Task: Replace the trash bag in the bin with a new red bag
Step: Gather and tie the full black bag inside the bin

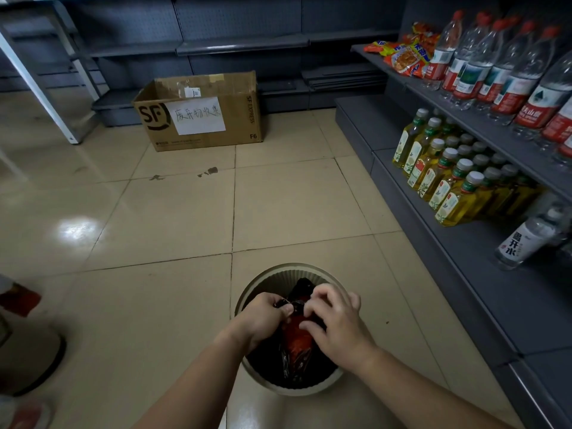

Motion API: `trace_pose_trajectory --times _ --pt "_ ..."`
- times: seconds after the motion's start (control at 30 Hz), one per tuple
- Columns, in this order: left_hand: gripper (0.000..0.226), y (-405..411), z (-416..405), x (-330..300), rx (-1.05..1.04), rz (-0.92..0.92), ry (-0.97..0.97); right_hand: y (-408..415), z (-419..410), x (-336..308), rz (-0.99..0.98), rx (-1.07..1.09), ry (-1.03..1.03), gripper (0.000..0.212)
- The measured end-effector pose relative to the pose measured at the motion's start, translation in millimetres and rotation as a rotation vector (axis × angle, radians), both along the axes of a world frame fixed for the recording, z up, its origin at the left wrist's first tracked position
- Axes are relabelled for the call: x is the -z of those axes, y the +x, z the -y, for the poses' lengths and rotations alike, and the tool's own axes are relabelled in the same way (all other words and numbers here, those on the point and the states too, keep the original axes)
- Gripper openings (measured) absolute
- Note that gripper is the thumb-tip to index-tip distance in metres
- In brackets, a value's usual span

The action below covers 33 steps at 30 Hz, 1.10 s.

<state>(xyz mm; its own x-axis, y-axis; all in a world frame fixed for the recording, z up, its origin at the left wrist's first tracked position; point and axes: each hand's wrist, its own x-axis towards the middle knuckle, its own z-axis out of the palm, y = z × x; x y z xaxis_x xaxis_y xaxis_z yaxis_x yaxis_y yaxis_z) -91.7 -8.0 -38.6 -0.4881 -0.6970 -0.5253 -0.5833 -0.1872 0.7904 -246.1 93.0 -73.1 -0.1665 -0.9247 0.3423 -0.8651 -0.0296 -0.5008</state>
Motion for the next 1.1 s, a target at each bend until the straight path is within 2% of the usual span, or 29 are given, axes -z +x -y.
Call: trace_pose_trajectory --times 0.17,0.33,0.5,0.7,0.87,1.0,1.1 --pt "0.036 -2.8 3.4 -7.4 0.014 0.023 0.149 5.5 4.0 6.9 -0.145 0.028 -0.029 0.016" --pt "0.035 -5.5 4.4 -14.6 0.022 0.03 0.222 9.5 8.6 7.3 -0.237 0.044 -0.152 0.012" --pt "0.032 -1.8 10.9 -9.0 -0.043 -0.028 0.217 7.5 9.8 9.3 -0.208 0.02 -0.176 0.007" --pt "0.019 -4.7 12.9 5.4 -0.175 -0.136 0.135 4.6 4.5 11.2 -0.114 -0.017 -0.076 0.003" --pt "0.016 -5.3 21.1 12.9 -0.175 0.065 -0.208 -7.6 -11.3 21.2 -0.046 -0.056 -0.035 0.002" --pt "0.013 3.1 32.9 21.5 -0.204 0.125 -0.311 -27.6 -27.5 35.9 0.039 -0.059 0.061 0.004" --pt "0.012 7.1 40.0 33.8 -0.228 0.194 -0.425 -34.6 -32.8 39.6 0.019 -0.079 0.158 0.007"
